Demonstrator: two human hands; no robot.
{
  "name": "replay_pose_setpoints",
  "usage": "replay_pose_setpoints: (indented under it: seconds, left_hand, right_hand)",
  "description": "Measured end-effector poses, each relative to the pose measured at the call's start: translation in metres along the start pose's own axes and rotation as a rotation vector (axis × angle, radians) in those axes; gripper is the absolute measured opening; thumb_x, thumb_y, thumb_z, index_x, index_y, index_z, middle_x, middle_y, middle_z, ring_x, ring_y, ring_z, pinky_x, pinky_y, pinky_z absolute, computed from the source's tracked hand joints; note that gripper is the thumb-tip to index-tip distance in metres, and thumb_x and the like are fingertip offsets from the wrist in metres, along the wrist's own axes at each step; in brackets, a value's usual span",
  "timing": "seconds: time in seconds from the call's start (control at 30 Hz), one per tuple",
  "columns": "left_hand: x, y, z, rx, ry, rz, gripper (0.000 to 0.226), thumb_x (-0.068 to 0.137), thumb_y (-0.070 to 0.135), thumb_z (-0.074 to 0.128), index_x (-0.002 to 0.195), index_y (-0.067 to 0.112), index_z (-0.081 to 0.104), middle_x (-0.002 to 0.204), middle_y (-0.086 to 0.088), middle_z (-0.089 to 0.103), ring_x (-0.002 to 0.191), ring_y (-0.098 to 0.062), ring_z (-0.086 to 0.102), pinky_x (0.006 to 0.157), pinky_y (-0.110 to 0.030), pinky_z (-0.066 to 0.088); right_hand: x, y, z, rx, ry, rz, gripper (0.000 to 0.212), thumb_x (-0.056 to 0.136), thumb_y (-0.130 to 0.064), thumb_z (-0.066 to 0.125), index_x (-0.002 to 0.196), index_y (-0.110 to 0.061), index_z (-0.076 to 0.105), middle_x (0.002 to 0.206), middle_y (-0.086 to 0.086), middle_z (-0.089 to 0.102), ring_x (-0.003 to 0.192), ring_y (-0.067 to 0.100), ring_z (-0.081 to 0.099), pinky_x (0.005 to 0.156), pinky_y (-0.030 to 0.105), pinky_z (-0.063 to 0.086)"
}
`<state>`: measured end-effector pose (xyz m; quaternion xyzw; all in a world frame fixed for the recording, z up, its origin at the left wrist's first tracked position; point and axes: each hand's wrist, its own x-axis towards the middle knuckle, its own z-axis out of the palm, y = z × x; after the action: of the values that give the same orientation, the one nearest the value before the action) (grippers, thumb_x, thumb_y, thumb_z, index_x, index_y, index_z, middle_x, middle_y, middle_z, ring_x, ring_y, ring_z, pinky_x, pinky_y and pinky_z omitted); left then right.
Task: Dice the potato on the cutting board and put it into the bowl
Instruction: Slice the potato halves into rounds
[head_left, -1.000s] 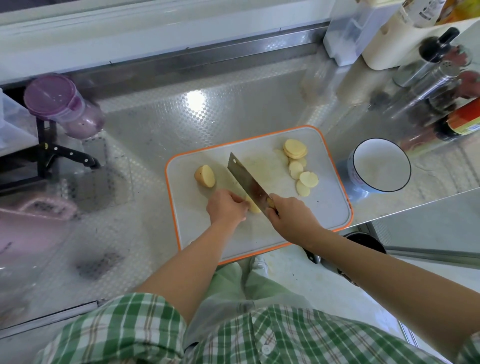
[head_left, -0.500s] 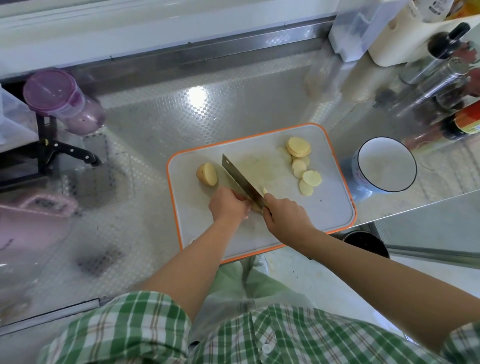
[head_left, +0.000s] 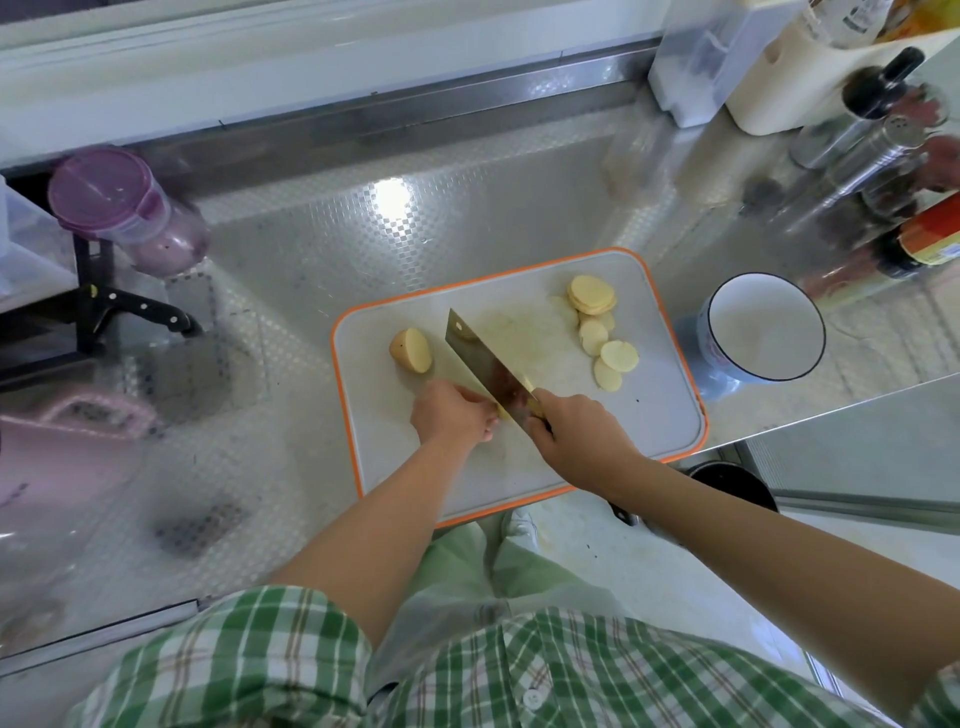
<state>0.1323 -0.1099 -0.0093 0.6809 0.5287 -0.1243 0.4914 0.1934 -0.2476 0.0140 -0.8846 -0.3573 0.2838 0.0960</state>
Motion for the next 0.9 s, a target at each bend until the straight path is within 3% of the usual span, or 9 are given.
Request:
replay_pose_setpoints:
  seconds: [0.23,0.33,0.47,0.53,0.67,0.73,0.8,0.9]
  left_hand:
    - [0.003,0.001,0.003,0.01,0.008,0.016,0.008,0.072,0.013,0.073,0.066,0.007,0.073,0.061,-0.006,0.071,0.06,-0.018,0.071,0.077,-0.035,0.058]
    - [0.003,0.001,0.004,0.019,0.006,0.019,0.01,0.074,0.017,0.074,0.07,0.007,0.074,0.063,-0.007,0.072,0.06,-0.017,0.071,0.078,-0.035,0.058]
    - [0.004,0.001,0.004,-0.007,0.0,0.014,0.011,0.075,0.017,0.074,0.071,0.007,0.073,0.062,-0.007,0.071,0.055,-0.017,0.07,0.077,-0.033,0.058]
    - [0.005,0.0,0.003,0.017,0.004,0.027,0.011,0.077,0.016,0.072,0.07,0.007,0.074,0.062,-0.006,0.071,0.055,-0.017,0.07,0.076,-0.028,0.057]
    - [0.006,-0.003,0.002,0.06,-0.035,0.098,0.017,0.081,0.023,0.072,0.069,0.01,0.072,0.063,-0.001,0.071,0.057,-0.015,0.07,0.068,-0.023,0.054]
    - [0.007,-0.005,-0.001,0.21,0.017,0.26,0.015,0.078,0.028,0.071,0.071,0.015,0.067,0.068,0.003,0.069,0.067,-0.016,0.067,0.071,-0.026,0.052]
    - [0.01,-0.006,-0.005,0.374,0.092,0.565,0.011,0.074,0.022,0.072,0.08,0.019,0.062,0.079,0.002,0.063,0.078,-0.02,0.061,0.072,-0.031,0.049]
    - [0.022,-0.005,-0.006,0.607,0.058,1.011,0.04,0.062,0.009,0.078,0.098,0.016,0.062,0.099,-0.005,0.058,0.093,-0.028,0.055,0.077,-0.04,0.05]
  right_hand:
    - [0.002,-0.004,0.01,-0.081,-0.012,0.017,0.016,0.1,-0.025,0.036,0.099,-0.011,0.044,0.066,0.003,0.039,0.064,0.03,0.047,0.056,0.034,0.032]
    - [0.004,-0.009,0.014,-0.097,-0.014,0.034,0.012,0.099,-0.021,0.037,0.099,-0.011,0.042,0.064,0.002,0.034,0.065,0.031,0.044,0.058,0.034,0.033]
    - [0.003,-0.009,0.018,-0.092,0.009,0.05,0.016,0.1,-0.024,0.037,0.106,-0.01,0.044,0.072,0.007,0.045,0.067,0.032,0.046,0.059,0.035,0.034]
    - [0.005,-0.003,0.015,0.0,0.027,0.048,0.016,0.1,-0.027,0.04,0.101,-0.012,0.045,0.075,0.008,0.047,0.069,0.032,0.047,0.06,0.034,0.033]
    - [0.009,0.007,-0.006,0.289,0.179,0.039,0.022,0.095,-0.023,0.052,0.077,-0.017,0.041,0.061,0.003,0.045,0.061,0.03,0.049,0.054,0.035,0.032]
    - [0.008,0.012,-0.022,0.372,0.233,0.07,0.027,0.093,-0.02,0.055,0.07,-0.022,0.041,0.056,0.002,0.047,0.055,0.025,0.049,0.052,0.037,0.035]
    - [0.007,0.021,-0.033,0.422,0.251,0.125,0.019,0.092,-0.021,0.054,0.074,-0.018,0.048,0.057,0.006,0.052,0.053,0.028,0.052,0.051,0.04,0.043]
    - [0.003,0.038,-0.039,0.475,0.256,0.216,0.016,0.092,-0.021,0.053,0.082,-0.009,0.052,0.055,0.005,0.052,0.045,0.023,0.049,0.045,0.037,0.048]
